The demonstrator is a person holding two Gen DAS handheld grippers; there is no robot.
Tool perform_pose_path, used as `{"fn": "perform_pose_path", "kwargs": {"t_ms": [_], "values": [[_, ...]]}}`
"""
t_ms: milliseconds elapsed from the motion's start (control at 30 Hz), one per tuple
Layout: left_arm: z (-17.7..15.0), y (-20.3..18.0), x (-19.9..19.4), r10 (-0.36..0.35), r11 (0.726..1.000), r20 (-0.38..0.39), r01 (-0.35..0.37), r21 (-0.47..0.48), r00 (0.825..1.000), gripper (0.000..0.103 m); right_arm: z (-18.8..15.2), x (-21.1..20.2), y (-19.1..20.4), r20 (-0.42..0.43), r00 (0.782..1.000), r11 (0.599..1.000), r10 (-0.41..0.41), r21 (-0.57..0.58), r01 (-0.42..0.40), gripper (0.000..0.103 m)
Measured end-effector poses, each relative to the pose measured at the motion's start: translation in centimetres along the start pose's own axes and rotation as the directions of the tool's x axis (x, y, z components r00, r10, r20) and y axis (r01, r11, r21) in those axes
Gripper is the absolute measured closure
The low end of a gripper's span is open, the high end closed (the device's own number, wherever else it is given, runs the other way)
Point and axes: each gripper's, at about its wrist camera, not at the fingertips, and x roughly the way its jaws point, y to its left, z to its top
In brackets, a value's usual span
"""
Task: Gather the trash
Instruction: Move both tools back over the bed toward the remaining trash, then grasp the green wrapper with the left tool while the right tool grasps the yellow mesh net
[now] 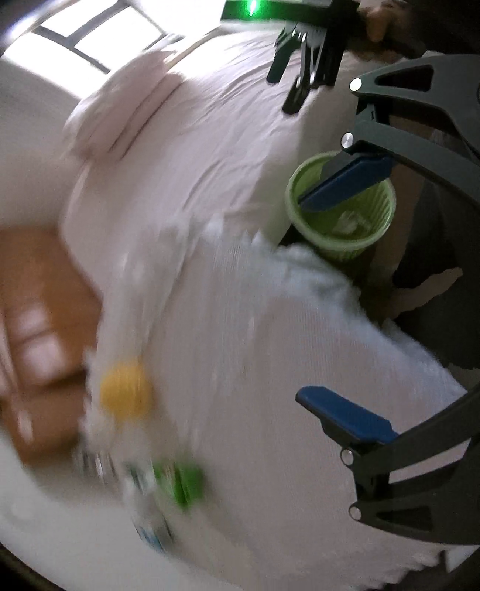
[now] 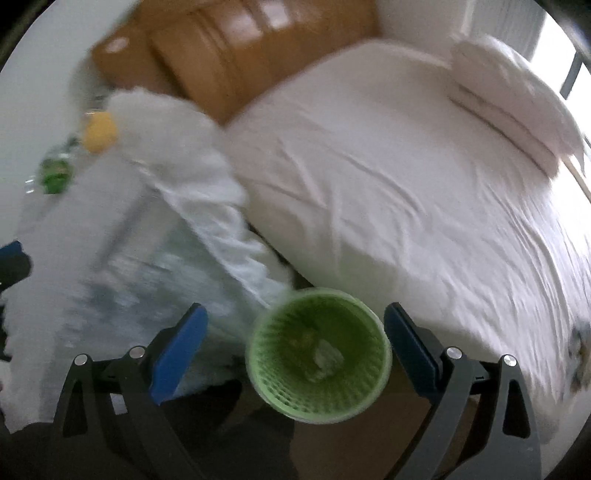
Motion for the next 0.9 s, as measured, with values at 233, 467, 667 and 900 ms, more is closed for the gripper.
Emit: {"fn": "perform_pose_path", "kwargs": {"t_ms": [233, 467, 667, 900], "values": [[-2.1, 9.2, -2.7, 0.119, 0.973, 0.046, -0.108, -0.202, 0.992, 0.009, 4.2, -0.8, 9.2, 0.066, 0.994, 0.978, 0.091, -0.192, -0.077, 0.003], [-3.6, 14.2, -3.0, 0.139, 0.945, 0.046, -0.118, -0.306, 0.989, 0.009, 6.2, -0.2, 15.6, 0.051, 0.988, 0.95, 0.145, -0.286, -0.125, 0.003], [-3.3, 15.2, -1.8, 0.125, 0.939, 0.049, -0.103, -0.329, 0.991, 0.009, 6.9, 0.7, 18.9, 0.028, 0.988, 0.944, 0.155, -0.3, -0.14, 0.003], [-1.4, 16.2, -0.2, 0.104, 0.948, 0.046, -0.085, -0.307, 0.993, 0.009, 7.3, 1.6, 20.5, 0.009, 0.99, 0.951, 0.143, -0.28, -0.134, 0.003]]}}
